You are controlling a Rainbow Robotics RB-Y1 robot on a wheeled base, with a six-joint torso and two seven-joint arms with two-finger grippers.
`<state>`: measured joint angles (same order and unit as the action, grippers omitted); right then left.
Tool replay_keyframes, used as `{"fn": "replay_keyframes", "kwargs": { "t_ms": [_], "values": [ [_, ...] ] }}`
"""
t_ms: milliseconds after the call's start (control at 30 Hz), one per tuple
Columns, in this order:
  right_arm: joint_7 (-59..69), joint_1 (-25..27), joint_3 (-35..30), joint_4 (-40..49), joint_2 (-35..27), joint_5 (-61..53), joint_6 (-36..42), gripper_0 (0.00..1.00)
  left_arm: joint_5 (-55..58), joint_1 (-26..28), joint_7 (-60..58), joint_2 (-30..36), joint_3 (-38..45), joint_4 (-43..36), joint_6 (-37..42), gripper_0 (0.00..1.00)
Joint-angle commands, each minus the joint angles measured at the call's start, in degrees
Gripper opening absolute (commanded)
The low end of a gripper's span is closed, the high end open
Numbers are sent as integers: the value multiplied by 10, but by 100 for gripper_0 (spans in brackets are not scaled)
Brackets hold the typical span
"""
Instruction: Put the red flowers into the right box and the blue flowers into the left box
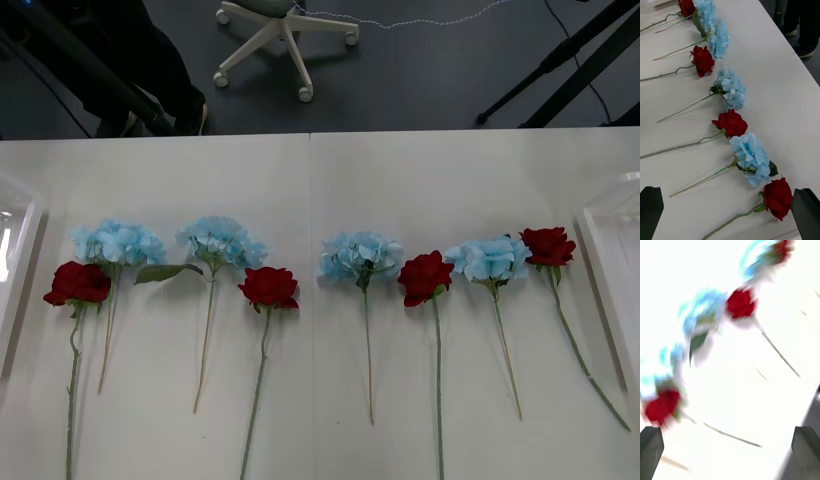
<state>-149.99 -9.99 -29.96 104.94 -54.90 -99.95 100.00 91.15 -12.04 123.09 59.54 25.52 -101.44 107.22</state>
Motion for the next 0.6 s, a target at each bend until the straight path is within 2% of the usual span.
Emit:
{"fn": "replay_keyframes", "kwargs": {
  "t_ms": [33,333,500,533,600],
  "values": [
    [0,0,0,1,-1,-1,0,100,-43,3,-83,31,-13,-14,17,100],
    [0,0,0,1,-1,-1,0,100,-149,85,-283,25,-24,-66,-25,100],
    [0,0,0,1,-1,-1,0,100,-217,122,-354,3,-40,-85,-58,100],
    [1,35,22,-14,21,5,3,100,-237,127,-365,-8,-45,-85,-61,100],
    [1,44,25,-16,24,6,3,100,-272,129,-383,-29,-52,-83,-64,100]
  ]
}}
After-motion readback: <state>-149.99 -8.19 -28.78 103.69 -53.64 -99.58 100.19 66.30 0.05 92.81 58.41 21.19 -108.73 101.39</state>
